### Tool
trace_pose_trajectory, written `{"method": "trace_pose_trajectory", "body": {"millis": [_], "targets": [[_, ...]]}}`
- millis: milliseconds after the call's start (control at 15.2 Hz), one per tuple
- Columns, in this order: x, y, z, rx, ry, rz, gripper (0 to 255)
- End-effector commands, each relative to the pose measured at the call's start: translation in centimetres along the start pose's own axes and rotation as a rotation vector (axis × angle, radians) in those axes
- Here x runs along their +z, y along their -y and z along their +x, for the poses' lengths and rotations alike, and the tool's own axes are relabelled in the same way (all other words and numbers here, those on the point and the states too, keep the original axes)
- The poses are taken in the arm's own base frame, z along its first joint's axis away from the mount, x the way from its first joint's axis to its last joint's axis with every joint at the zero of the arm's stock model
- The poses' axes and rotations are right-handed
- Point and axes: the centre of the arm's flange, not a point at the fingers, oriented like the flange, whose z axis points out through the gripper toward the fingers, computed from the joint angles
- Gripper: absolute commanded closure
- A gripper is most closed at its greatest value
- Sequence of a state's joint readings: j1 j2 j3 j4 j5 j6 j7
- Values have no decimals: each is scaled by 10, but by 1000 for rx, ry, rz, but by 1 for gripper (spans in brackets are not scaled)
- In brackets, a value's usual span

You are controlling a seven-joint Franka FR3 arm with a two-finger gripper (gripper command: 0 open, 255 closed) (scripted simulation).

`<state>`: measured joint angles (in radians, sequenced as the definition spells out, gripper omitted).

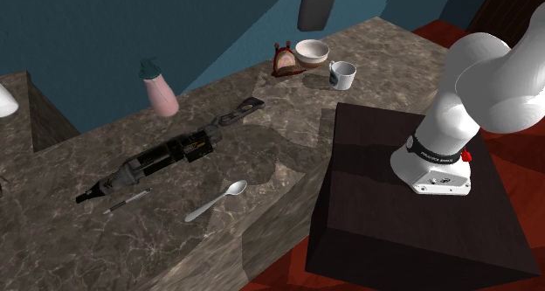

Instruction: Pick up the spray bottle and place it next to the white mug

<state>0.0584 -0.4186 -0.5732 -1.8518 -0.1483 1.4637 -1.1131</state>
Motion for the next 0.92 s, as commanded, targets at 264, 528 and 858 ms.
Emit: {"method": "trace_pose_trajectory", "body": {"millis": [264,528,858], "targets": [[23,-9,-9,-1,1,-1,255],[44,-10,-10,-1,1,-1,255],[71,-12,-11,-1,1,-1,255]]}}
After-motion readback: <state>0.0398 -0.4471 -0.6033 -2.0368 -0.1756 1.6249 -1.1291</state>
